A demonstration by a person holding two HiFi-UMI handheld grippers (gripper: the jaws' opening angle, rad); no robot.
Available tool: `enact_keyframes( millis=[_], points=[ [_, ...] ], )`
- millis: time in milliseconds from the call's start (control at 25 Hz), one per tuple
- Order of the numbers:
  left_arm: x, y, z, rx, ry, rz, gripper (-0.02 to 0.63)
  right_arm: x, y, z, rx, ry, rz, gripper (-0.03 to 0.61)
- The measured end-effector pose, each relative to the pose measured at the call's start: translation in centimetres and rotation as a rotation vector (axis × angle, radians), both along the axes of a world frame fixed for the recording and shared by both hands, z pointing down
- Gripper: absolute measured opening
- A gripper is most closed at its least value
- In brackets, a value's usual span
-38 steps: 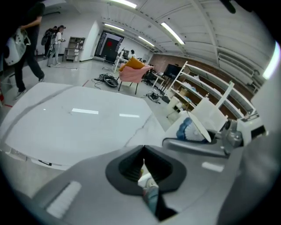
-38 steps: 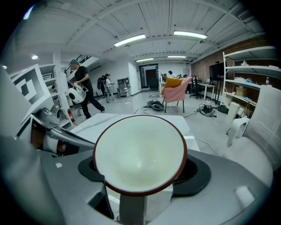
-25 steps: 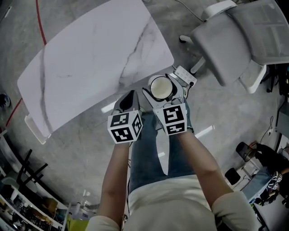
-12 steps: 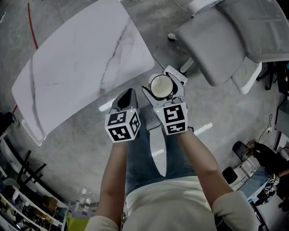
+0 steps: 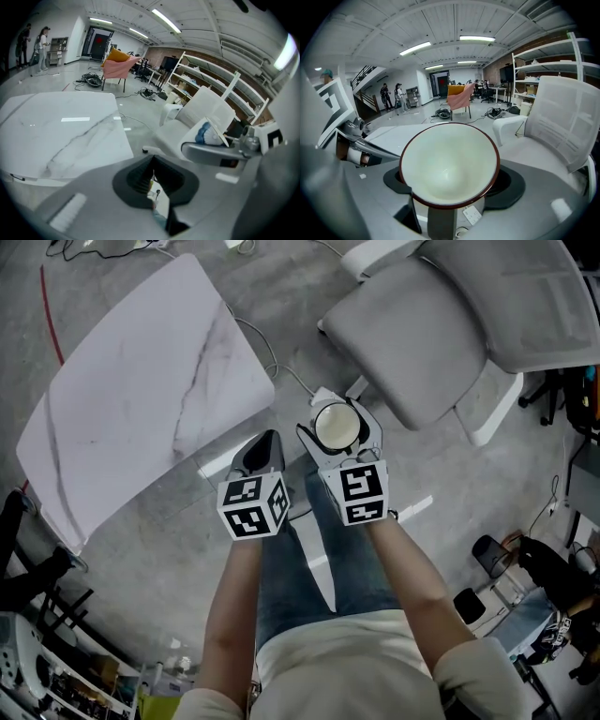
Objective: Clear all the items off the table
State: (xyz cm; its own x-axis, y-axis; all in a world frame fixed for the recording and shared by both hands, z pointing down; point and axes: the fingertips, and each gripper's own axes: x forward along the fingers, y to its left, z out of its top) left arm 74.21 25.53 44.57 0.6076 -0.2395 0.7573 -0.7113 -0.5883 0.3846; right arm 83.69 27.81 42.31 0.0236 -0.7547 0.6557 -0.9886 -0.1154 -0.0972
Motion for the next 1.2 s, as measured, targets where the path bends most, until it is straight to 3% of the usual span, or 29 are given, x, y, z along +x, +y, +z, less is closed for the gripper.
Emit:
enact_keyframes(
  millis=[640,1200],
  points=[
    [16.2,3.1,1.2,0.003,0.024,0.128,0.009,17.4,3.5,1.3,-0.001,0.026,0.145,0.402],
    [24.0,3.3,4.9,-0.018,-0.006,0.21,0.009,25.9,4.3,6.1,-0.042,0.019,0.208,0.402]
  ],
)
